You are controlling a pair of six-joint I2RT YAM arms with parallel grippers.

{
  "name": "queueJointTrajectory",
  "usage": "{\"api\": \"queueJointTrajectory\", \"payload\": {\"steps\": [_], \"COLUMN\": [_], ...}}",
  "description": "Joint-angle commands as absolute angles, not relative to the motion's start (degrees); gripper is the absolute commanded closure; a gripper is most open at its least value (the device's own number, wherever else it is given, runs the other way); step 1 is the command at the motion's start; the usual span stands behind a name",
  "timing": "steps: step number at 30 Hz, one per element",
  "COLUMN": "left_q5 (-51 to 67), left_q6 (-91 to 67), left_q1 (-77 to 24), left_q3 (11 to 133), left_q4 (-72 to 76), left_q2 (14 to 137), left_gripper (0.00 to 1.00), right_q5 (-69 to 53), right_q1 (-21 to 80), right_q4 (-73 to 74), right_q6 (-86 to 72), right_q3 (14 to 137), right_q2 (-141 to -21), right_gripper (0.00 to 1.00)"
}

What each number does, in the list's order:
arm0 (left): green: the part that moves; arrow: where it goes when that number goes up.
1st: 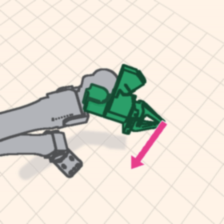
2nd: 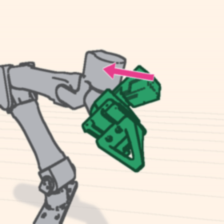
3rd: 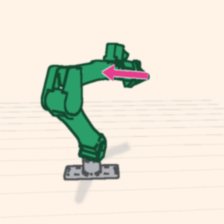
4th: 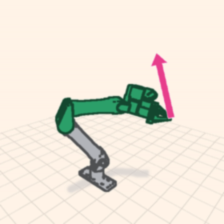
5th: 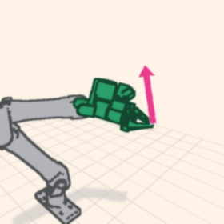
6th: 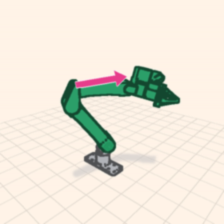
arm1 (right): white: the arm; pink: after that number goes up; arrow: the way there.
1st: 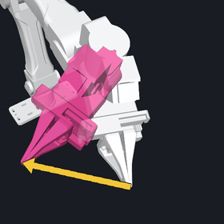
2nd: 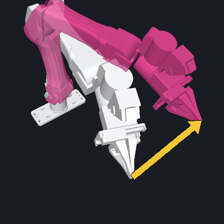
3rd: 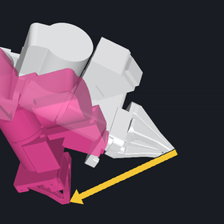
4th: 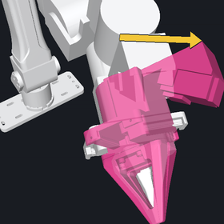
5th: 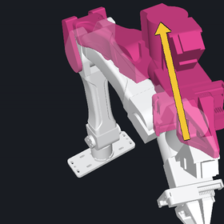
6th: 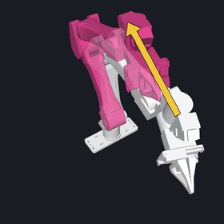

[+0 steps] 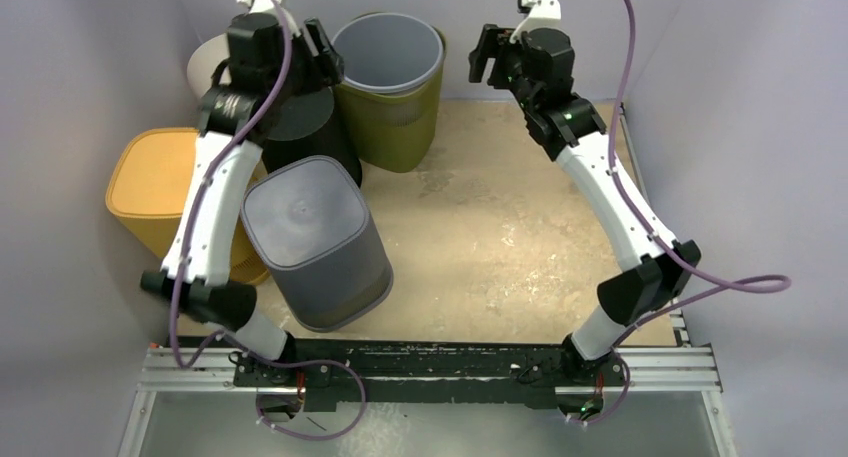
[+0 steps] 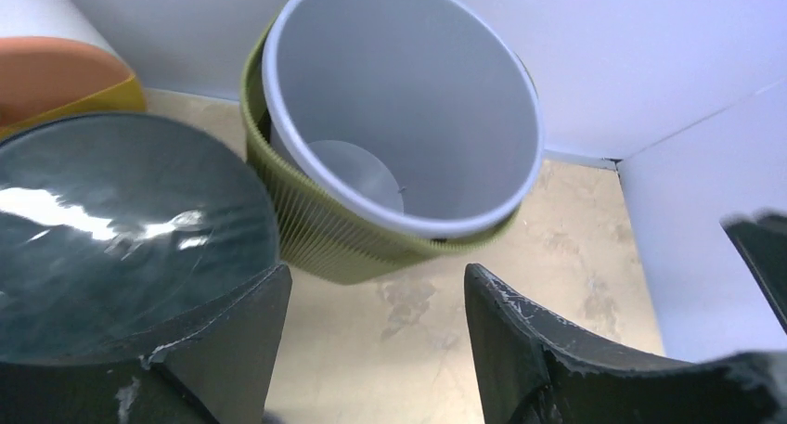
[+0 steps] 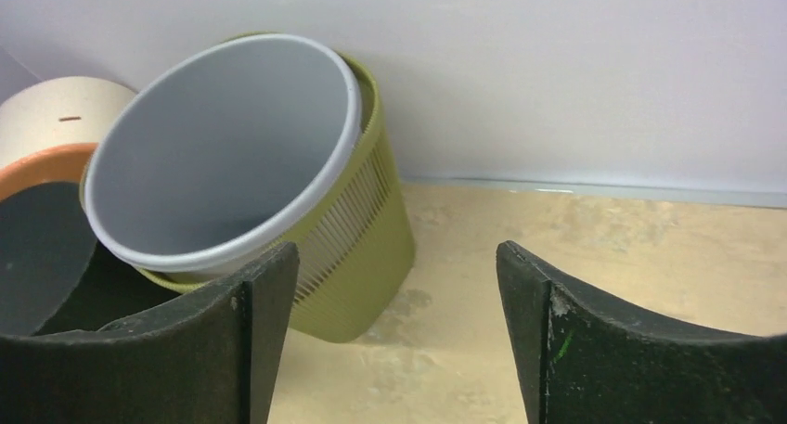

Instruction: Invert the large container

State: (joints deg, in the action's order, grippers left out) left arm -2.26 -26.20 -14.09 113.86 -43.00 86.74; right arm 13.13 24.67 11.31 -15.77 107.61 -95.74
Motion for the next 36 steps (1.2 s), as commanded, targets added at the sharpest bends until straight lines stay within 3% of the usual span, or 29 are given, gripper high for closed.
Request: {"api": "queueJointTrajectory", "payload": {"steps": [1, 13, 36], "left_q5": [-3.2, -14.6, -26.4], "left_q6": [-33.1, -38.9, -37.9], "left_q1": [-14.9, -16.8, -16.9], "left_q3": [123.4, 124.6, 134.5], "left_q4": [-40.6, -31.1, -40.8], "left_q2": [96.8, 105.3, 117.7], "left_gripper": [0.35, 0.37, 0.37], "right_q5": [16.5, 12.2, 8.9], "right_q1": [23.4, 17.8, 14.4], "right_q4": [13.0, 10.4, 9.1], "right_q6": [-12.9, -12.2, -12.5], "right_q3": [103.1, 92.5, 86.5], "right_q2": [-90.0, -83.3, -83.5], "right_gripper": [0.18, 0.15, 0.14]}}
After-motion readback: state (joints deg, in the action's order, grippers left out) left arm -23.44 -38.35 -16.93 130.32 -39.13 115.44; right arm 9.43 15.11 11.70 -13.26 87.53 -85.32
